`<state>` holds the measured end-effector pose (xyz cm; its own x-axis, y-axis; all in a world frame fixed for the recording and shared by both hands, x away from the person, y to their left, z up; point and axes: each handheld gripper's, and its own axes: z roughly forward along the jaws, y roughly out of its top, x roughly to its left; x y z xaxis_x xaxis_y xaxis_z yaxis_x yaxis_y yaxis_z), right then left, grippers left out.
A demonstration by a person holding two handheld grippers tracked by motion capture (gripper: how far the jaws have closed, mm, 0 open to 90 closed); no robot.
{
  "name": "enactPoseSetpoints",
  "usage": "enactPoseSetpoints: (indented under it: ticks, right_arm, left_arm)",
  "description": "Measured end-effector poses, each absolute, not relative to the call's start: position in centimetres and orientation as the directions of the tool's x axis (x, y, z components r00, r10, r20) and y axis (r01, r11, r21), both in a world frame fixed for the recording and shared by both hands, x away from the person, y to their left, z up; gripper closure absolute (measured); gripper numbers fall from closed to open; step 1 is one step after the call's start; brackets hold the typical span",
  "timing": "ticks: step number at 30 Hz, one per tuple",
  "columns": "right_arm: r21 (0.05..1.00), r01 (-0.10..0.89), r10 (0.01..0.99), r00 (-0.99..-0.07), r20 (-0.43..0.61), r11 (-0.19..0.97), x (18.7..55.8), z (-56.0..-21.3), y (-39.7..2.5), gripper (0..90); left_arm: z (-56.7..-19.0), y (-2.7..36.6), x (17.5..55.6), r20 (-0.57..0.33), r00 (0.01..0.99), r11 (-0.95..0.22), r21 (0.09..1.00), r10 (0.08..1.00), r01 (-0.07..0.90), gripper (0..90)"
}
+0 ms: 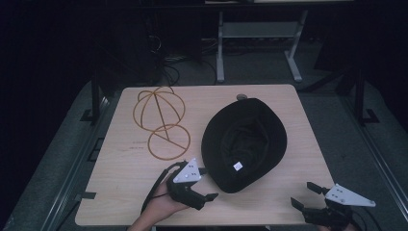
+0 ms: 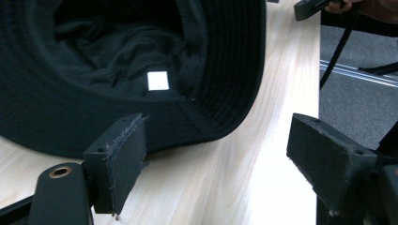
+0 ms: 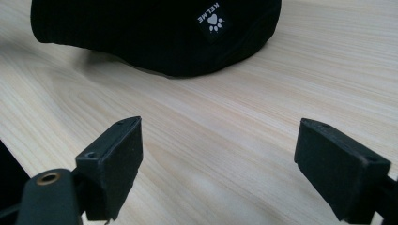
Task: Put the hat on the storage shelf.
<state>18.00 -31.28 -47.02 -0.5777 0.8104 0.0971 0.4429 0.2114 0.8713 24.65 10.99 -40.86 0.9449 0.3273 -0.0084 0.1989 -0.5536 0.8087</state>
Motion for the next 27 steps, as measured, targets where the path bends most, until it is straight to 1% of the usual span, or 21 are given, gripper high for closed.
enactPoseSetpoints:
  ticks: [14, 19, 22, 25, 26, 27]
  right_arm:
    - [0.875, 0.440, 0.806, -0.583, 0.104, 0.205, 18.1, -46.9, -31.3, 15.1]
    - [0.876, 0.438, 0.803, -0.587, 0.108, 0.203, 18.2, -46.9, -31.3, 15.1]
    - [0.877, 0.437, 0.800, -0.590, 0.110, 0.201, 18.2, -46.8, -31.2, 15.1]
    - [0.878, 0.431, 0.794, -0.598, 0.107, 0.206, 18.3, -46.8, -31.0, 15.1]
    - [0.877, 0.432, 0.791, -0.602, 0.108, 0.208, 18.3, -46.8, -30.9, 15.1]
    - [0.877, 0.432, 0.791, -0.602, 0.108, 0.208, 18.3, -46.8, -30.9, 15.1]
  left_arm:
    - [-41.3, 6.7, 24.7, -0.008, 0.966, -0.592, 0.788, 0.260, 0.166, 19.6]
    - [-41.8, 4.9, 24.7, 0.013, 0.972, -0.623, 0.770, 0.235, 0.140, 19.9]
    - [-42.4, 3.8, 24.9, 0.015, 0.972, -0.643, 0.752, 0.234, 0.143, 20.8]
    - [-43.4, 2.7, 25.2, 0.063, 0.971, -0.701, 0.703, 0.231, 0.120, 24.4]
    - [-43.4, 2.7, 25.2, 0.063, 0.971, -0.701, 0.703, 0.231, 0.120, 27.3]
    - [-43.6, 2.5, 25.3, 0.082, 0.968, -0.711, 0.694, 0.238, 0.116, 27.3]
